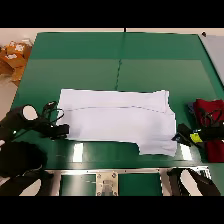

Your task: Fold the shirts.

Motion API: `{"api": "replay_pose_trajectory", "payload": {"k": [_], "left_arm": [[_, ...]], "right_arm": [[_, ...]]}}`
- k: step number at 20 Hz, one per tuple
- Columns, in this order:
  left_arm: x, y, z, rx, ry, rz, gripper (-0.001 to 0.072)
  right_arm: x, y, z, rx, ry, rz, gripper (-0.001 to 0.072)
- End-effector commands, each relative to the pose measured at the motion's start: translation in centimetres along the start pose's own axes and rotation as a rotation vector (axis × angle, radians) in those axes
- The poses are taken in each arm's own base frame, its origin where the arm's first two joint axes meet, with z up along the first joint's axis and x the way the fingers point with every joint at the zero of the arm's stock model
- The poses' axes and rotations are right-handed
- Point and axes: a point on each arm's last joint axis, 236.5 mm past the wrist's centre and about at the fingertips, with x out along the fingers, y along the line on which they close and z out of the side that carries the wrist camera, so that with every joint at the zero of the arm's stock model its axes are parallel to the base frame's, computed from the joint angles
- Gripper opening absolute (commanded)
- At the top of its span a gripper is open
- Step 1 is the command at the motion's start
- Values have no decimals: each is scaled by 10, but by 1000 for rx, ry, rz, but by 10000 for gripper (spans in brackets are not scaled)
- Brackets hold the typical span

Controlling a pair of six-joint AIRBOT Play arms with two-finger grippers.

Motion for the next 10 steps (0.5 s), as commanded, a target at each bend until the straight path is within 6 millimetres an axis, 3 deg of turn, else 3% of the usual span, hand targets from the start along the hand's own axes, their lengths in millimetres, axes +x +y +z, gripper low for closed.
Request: {"api": "replay_pose_trajectory", "payload": {"k": [1, 5, 7, 10], "left_arm": [[-24, -9, 42, 69, -125, 5, 28], [-58, -24, 113, 140, -247, 23, 28], [-58, -28, 145, 165, -261, 28, 28], [-39, -33, 186, 170, -257, 9, 29]], "right_arm": [[-23, 41, 29, -41, -123, 136, 16], [-19, 84, 69, -93, -163, 212, 16], [-13, 101, 100, -101, -185, 219, 16], [3, 120, 144, -107, -190, 213, 16]]}}
